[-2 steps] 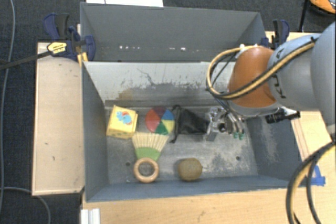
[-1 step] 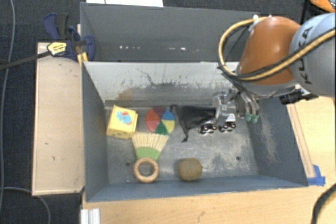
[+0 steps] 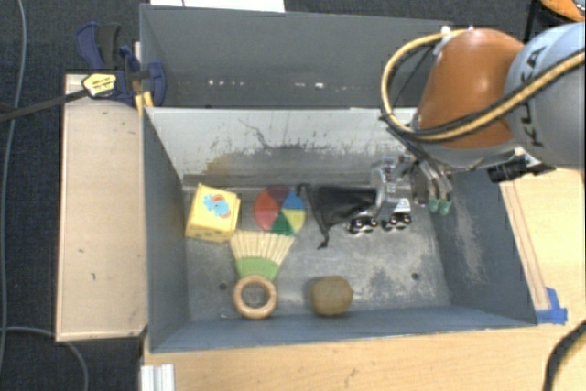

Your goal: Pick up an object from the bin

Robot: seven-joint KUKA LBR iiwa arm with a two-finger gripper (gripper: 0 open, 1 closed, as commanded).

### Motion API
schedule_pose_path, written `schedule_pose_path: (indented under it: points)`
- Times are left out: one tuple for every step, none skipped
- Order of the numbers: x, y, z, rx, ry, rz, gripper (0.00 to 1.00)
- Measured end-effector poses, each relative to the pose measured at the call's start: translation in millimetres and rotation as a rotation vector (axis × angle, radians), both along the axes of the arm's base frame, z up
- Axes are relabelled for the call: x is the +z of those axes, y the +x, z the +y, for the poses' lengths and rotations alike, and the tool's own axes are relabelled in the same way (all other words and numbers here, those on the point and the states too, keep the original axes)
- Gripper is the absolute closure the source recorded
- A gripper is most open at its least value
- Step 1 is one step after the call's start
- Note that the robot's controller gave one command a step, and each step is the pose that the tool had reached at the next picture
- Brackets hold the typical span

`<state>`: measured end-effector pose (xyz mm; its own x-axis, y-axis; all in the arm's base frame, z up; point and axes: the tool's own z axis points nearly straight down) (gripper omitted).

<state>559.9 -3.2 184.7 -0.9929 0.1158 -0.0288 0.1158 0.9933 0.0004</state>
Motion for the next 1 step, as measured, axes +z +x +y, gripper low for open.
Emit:
schedule_pose_path:
  points:
    - [35.2,-0.4,-0.3,-0.039,0.002,0.008,1.0]
